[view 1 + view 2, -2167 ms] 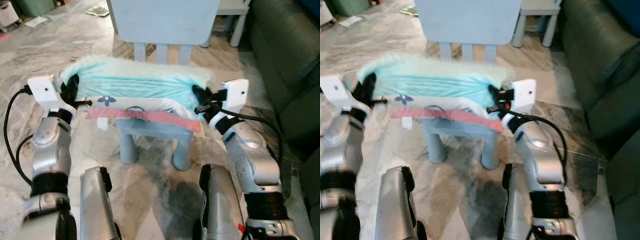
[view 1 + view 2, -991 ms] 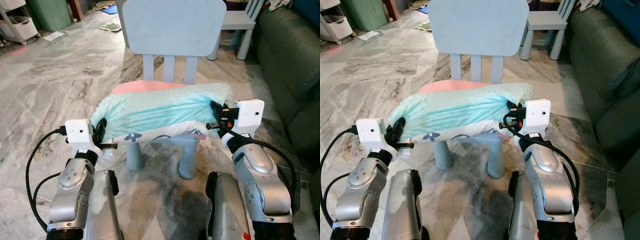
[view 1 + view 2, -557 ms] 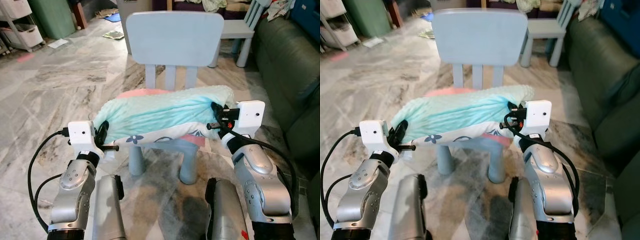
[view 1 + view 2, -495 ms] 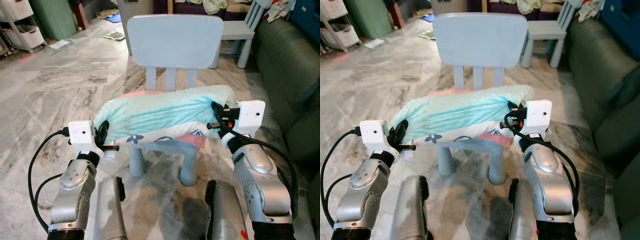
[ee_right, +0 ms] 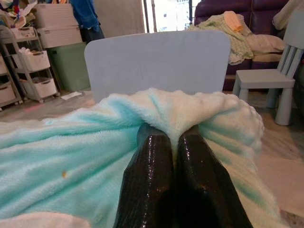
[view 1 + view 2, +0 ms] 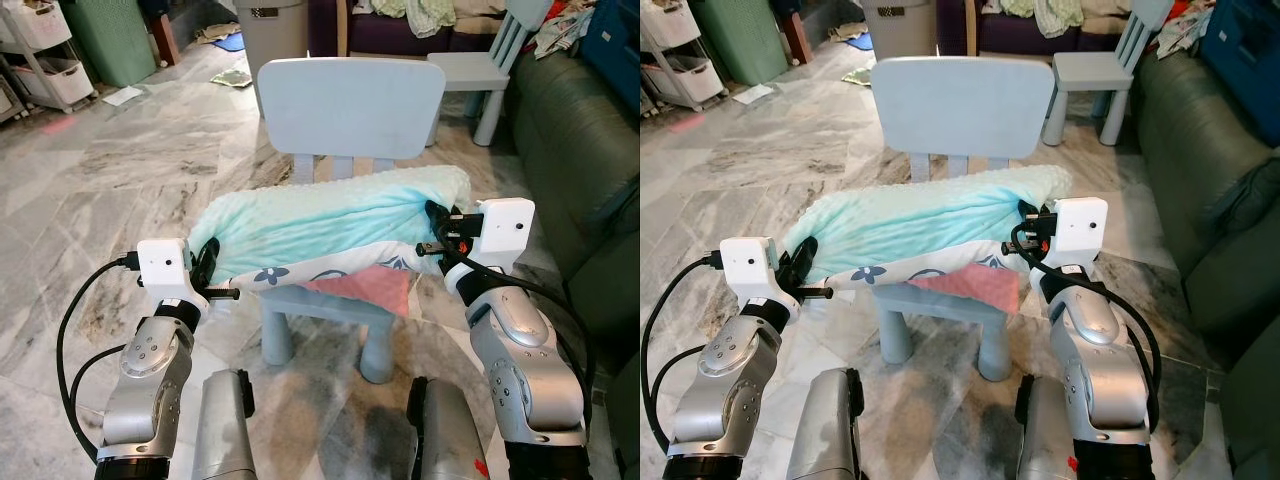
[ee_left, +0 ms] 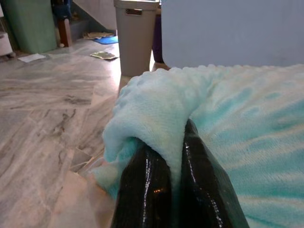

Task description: Move the pillow to the sofa

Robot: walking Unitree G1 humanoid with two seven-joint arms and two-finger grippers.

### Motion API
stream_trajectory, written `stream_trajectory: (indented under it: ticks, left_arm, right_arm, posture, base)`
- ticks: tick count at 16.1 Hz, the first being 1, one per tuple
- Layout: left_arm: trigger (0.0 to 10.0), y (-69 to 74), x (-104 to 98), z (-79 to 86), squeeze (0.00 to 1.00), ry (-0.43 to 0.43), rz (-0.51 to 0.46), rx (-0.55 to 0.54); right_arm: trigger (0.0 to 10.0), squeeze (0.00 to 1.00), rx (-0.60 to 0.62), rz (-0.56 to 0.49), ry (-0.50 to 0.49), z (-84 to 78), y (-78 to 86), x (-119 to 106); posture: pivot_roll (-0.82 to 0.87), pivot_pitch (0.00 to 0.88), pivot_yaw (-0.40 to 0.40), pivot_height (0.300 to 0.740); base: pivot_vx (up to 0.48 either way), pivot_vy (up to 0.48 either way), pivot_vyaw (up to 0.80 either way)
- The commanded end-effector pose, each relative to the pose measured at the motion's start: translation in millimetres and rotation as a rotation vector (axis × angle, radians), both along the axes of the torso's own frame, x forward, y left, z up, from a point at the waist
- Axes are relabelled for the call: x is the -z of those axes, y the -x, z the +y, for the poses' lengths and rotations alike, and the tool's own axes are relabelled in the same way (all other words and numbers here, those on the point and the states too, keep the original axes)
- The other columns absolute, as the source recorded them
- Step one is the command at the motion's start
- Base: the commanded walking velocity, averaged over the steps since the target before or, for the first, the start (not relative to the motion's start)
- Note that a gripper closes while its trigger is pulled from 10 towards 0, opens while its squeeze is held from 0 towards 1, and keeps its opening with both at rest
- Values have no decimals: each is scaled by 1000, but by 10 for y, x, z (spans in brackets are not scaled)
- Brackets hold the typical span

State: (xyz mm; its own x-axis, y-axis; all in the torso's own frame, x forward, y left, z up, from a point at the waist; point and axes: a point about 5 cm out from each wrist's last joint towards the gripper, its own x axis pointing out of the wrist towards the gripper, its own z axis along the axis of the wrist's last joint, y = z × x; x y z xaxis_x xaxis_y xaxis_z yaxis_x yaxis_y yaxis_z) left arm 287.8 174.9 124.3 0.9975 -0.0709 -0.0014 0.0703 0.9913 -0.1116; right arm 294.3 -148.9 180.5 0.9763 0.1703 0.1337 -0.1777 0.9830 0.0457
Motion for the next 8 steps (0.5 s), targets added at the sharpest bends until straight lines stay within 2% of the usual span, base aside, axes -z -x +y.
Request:
stream_trajectory:
  ticks: [1,7,8]
  left_arm:
    - [10000,12,-8,78,0,-13,5,-30]
    - [10000,12,-8,78,0,-13,5,-30]
    - [10000,-14,1,32,0,-8,15,-9]
  right_arm:
    - [10000,0,27,-49,-12,-45,8,-114]
    - [10000,0,27,-49,-12,-45,8,-114]
    - [10000,0,43,-42,-13,-80,27,-118]
  posture:
    - [-21,0,51,496]
    - [-21,0,51,496]
    - [-40,0,61,500]
  base:
    - [0,0,0]
    - [0,0,0]
    - [0,0,0]
